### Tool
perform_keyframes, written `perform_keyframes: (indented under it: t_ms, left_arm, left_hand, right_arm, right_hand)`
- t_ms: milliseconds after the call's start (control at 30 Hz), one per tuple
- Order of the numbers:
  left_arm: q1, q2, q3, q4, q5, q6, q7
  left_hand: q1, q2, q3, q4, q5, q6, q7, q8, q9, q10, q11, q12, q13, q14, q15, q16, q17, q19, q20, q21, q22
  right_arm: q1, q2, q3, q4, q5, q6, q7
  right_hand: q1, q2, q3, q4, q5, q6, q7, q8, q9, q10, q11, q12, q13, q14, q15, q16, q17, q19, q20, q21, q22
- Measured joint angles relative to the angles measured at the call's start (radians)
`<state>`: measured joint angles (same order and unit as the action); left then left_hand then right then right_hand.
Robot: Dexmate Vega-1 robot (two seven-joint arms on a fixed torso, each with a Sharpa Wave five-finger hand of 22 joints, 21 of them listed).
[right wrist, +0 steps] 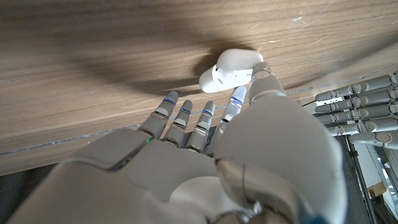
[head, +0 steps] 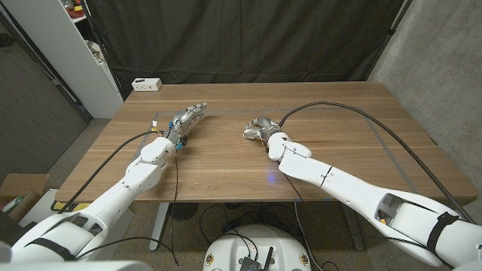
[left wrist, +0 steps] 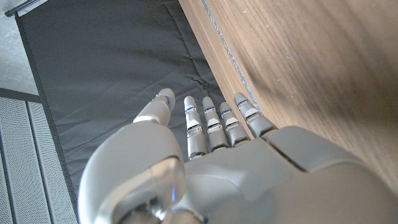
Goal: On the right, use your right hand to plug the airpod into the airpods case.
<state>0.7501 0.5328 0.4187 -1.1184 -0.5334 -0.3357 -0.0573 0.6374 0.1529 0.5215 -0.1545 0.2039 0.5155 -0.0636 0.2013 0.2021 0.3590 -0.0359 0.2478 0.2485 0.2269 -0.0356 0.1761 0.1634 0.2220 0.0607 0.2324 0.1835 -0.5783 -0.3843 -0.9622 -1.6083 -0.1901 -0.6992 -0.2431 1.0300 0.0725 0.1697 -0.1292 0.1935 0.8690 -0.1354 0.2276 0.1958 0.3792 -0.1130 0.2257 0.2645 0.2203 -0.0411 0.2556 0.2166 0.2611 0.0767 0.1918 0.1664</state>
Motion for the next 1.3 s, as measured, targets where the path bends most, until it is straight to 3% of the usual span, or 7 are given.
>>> perform_keyframes:
  t_ms: [267, 600, 900, 1033, 1133, 1233, 1300]
  left_arm:
    - [-0.007, -0.006, 0.004, 0.006, 0.003, 0.003, 0.003]
    - [-0.015, -0.012, 0.010, 0.007, 0.009, 0.012, 0.009]
    - [-0.020, -0.016, 0.015, 0.006, 0.012, 0.019, 0.012]
    - [-0.020, -0.017, 0.015, 0.001, 0.013, 0.023, 0.014]
    - [-0.020, -0.014, 0.015, -0.008, 0.014, 0.026, 0.017]
    - [-0.016, -0.009, 0.015, -0.021, 0.015, 0.028, 0.023]
    - [-0.010, -0.004, 0.013, -0.031, 0.016, 0.030, 0.025]
  left_hand:
    - [0.000, 0.000, 0.000, 0.000, 0.000, 0.000, 0.000, 0.000, 0.000, 0.000, 0.000, 0.000, 0.000, 0.000, 0.000, 0.000, 0.000, 0.000, 0.000, 0.000, 0.000]
    - [0.000, 0.000, 0.000, 0.000, 0.000, 0.000, 0.000, 0.000, 0.000, 0.000, 0.000, 0.000, 0.000, 0.000, 0.000, 0.000, 0.000, 0.000, 0.000, 0.000, 0.000]
    - [0.000, 0.000, 0.000, 0.000, 0.000, 0.000, 0.000, 0.000, 0.000, 0.000, 0.000, 0.000, 0.000, 0.000, 0.000, 0.000, 0.000, 0.002, 0.002, 0.000, 0.000]
    - [0.000, 0.000, 0.000, 0.000, 0.000, 0.000, 0.000, 0.000, 0.000, 0.000, 0.000, 0.000, 0.000, 0.000, 0.000, 0.000, 0.000, 0.006, 0.006, 0.000, 0.000]
    - [0.000, 0.000, 0.000, 0.000, 0.000, 0.000, 0.000, 0.000, 0.000, 0.000, 0.000, 0.000, 0.000, 0.000, 0.000, 0.000, 0.000, 0.006, 0.006, 0.000, 0.000]
    - [0.000, 0.000, 0.000, 0.000, 0.000, 0.000, 0.000, 0.000, 0.000, 0.000, 0.000, 0.000, 0.000, 0.000, 0.000, 0.000, 0.000, 0.006, 0.006, 0.000, 0.000]
    - [0.000, 0.000, 0.000, 0.000, 0.000, 0.000, 0.000, 0.000, 0.000, 0.000, 0.000, 0.000, 0.000, 0.000, 0.000, 0.000, 0.000, 0.006, 0.006, 0.000, 0.000]
  right_arm:
    - [-0.005, -0.007, 0.002, -0.007, 0.008, 0.009, -0.005]
    - [-0.013, -0.018, 0.014, -0.022, 0.022, 0.022, -0.006]
    - [-0.017, -0.031, 0.029, -0.050, 0.039, 0.034, 0.001]
    - [-0.023, -0.040, 0.040, -0.073, 0.050, 0.042, 0.004]
    - [-0.033, -0.051, 0.062, -0.098, 0.070, 0.051, 0.010]
    - [-0.033, -0.051, 0.062, -0.098, 0.095, 0.061, 0.011]
    - [-0.057, -0.068, 0.108, -0.129, 0.113, 0.072, 0.009]
  right_hand:
    - [-0.010, 0.010, 0.004, 0.004, 0.000, 0.030, -0.006, 0.001, -0.001, 0.010, -0.010, 0.004, -0.003, 0.009, 0.001, 0.004, 0.000, 0.005, -0.005, 0.000, -0.001]
    - [-0.022, 0.022, 0.003, 0.007, -0.005, 0.021, -0.008, -0.007, -0.001, 0.010, -0.010, 0.004, -0.005, 0.010, 0.000, 0.004, 0.003, 0.016, -0.005, 0.000, -0.002]
    - [-0.105, 0.049, -0.018, 0.049, -0.016, -0.035, -0.007, -0.032, -0.005, -0.001, 0.011, 0.000, -0.005, 0.008, 0.002, 0.004, 0.011, 0.016, -0.001, 0.000, -0.001]
    - [-0.188, 0.066, -0.031, 0.090, -0.016, -0.108, -0.031, -0.054, -0.005, -0.016, 0.022, -0.008, -0.005, 0.003, 0.000, 0.004, 0.018, 0.018, 0.004, 0.000, -0.001]
    - [-0.231, 0.068, -0.041, 0.106, -0.016, -0.158, -0.041, -0.058, -0.005, -0.025, 0.024, -0.008, -0.004, 0.003, 0.000, 0.004, 0.018, 0.021, 0.007, 0.000, -0.001]
    - [-0.253, 0.066, -0.043, 0.109, -0.012, -0.208, -0.047, -0.061, -0.002, -0.030, 0.029, -0.008, -0.009, 0.003, 0.000, 0.004, 0.018, 0.030, 0.011, 0.000, -0.001]
    - [-0.262, 0.067, -0.043, 0.109, -0.012, -0.248, -0.061, -0.061, -0.002, -0.030, 0.029, -0.008, -0.009, 0.004, 0.001, 0.004, 0.015, 0.053, 0.007, 0.006, -0.001]
